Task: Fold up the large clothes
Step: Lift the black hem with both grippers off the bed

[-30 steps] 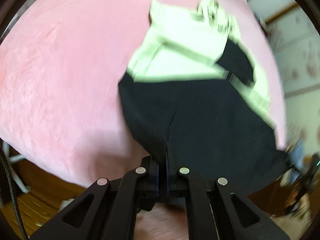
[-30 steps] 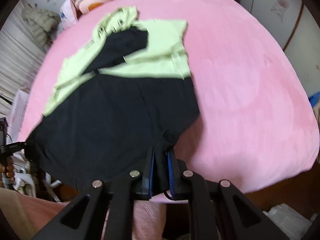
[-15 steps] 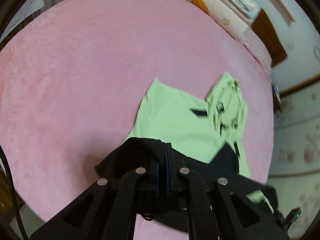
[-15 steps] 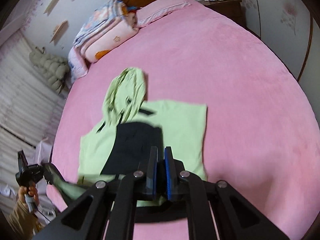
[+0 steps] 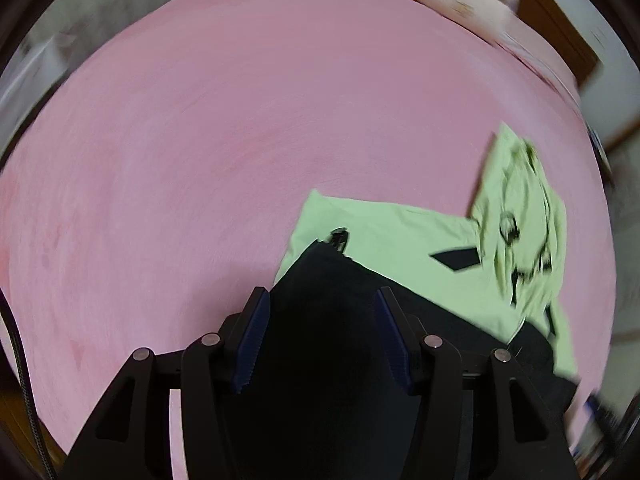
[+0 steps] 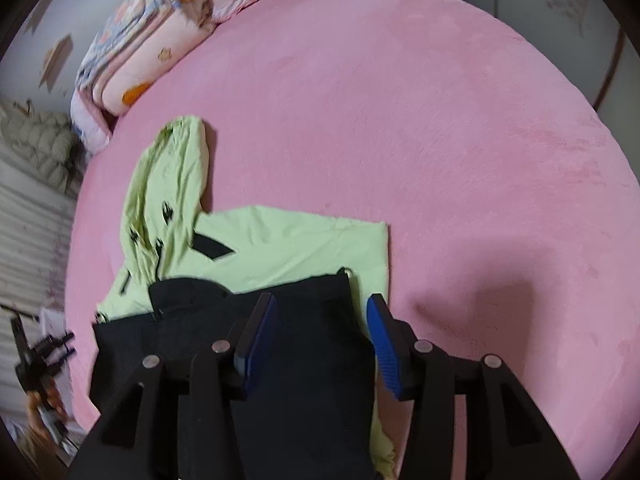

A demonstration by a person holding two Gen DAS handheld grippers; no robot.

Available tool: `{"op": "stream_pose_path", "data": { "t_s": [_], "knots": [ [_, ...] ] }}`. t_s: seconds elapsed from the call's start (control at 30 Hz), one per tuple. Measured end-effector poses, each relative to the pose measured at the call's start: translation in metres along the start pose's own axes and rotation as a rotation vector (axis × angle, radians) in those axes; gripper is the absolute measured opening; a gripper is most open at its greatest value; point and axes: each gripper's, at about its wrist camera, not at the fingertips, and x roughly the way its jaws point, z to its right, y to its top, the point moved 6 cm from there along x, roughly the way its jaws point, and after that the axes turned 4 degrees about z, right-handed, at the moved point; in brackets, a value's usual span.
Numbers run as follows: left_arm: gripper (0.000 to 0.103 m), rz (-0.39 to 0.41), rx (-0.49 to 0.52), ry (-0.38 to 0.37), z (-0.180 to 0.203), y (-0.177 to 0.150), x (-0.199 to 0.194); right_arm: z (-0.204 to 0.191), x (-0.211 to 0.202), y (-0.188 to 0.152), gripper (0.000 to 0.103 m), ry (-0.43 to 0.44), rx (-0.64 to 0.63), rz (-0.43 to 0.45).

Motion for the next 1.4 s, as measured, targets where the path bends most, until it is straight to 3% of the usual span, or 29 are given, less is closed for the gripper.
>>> {"op": "stream_pose_path", "data": {
  "t_s": [0.23,0.5,0.63,0.77,0.8,0.83,0.87,0.9,1.03,1.3,1.4],
  "knots": [
    [0.053,-0.021,0.284,-0.053,0.025,0.002,0.029,-0.003,0.025,-0.005,0.047,-0.047,-0.035,-0.027],
    [0.053,-0.078,0.457,-0.074,0.036,-0.004,0.065,0.003,0.057,-0.005,0.048,-0.082,-0.045,-0.085],
    [0.053,-0.105,0.436,-0.084,0.027,-0.004,0.082,0.002,0.066,-0.005,0.056,-0.074,-0.061,-0.091],
    [0.053,-0.133,0.422,-0.089,0.023,-0.006,0.094,-0.002,0.07,-0.005,0.056,-0.043,-0.064,-0.083],
    [0.047,-0.135,0.428,-0.079,0.023,-0.006,0.096,-0.004,0.071,-0.005,0.054,-0.04,-0.066,-0.082],
    [0.037,-0.128,0.444,-0.041,0.022,-0.006,0.097,-0.006,0.071,-0.006,0.04,-0.044,-0.076,-0.082],
    [0.005,-0.123,0.459,-0.003,0.02,-0.006,0.098,-0.007,0.069,-0.006,0.028,-0.075,-0.098,-0.071],
    [0.001,-0.124,0.466,0.027,0.018,-0.006,0.099,-0.008,0.067,-0.007,0.026,-0.084,-0.109,-0.061],
    [0.001,-0.05,0.431,0.06,0.012,-0.002,0.08,-0.014,0.048,-0.011,0.015,-0.119,-0.128,-0.002],
    [0.0,0.211,0.321,0.055,0.005,0.044,-0.001,-0.037,-0.012,0.002,0.013,-0.116,-0.123,0.171],
    [0.0,0.176,0.307,-0.026,0.018,0.054,-0.002,-0.052,-0.021,0.01,0.013,-0.101,-0.156,0.201]
  ]
}}
